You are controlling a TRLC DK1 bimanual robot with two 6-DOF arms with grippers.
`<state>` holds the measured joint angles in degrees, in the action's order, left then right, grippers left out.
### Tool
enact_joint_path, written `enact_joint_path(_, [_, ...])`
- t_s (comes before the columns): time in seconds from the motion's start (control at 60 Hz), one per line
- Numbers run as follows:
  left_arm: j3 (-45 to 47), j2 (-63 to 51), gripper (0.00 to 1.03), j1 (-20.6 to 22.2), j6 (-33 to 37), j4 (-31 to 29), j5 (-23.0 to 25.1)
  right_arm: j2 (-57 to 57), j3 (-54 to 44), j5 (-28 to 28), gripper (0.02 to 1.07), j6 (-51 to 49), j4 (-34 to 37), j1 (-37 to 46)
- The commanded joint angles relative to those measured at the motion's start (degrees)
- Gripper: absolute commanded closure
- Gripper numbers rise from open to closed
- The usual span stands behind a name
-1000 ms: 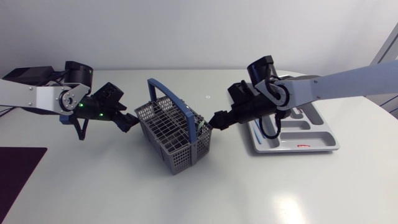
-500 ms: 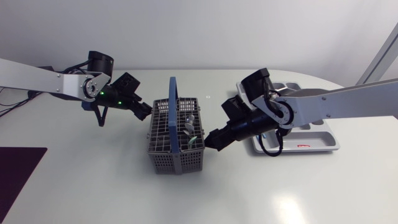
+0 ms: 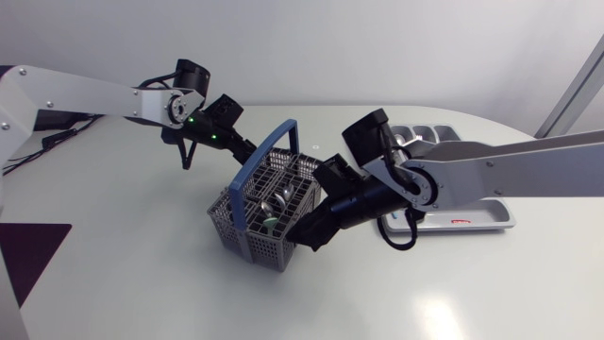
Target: Unload the cutlery basket into the drawer organizer.
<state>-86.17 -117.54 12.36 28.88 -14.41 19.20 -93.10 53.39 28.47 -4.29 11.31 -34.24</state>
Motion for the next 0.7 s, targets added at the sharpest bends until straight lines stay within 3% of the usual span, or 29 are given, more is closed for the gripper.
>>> enact_joint_path(0.0, [-4.44,-3.14,0.05,1.44,-1.29,-1.93,0.57,1.43,-1.27,-0.78,0.22,-0.19,-0.59,-1.71])
enact_joint_path(0.15, [-4.09,-0.24,0.05,-0.32,-0.14,-5.62,0.49,7.76,-3.02,-2.28,0.22,-1.42,-0.41,2.60])
enact_joint_path(0.3, [6.63,11.19,0.05,-3.40,3.99,-5.62,0.49,9.08,-2.85,-2.37,0.22,-4.41,-0.41,9.54])
enact_joint_path(0.5, [24.47,29.29,0.05,-4.71,10.14,-4.75,0.49,2.22,1.19,-1.84,0.22,-4.85,-4.28,17.54])
enact_joint_path(0.683, [34.84,39.58,0.05,-5.94,14.18,-5.45,0.31,-5.78,6.47,-0.78,0.22,-3.62,-7.00,21.23])
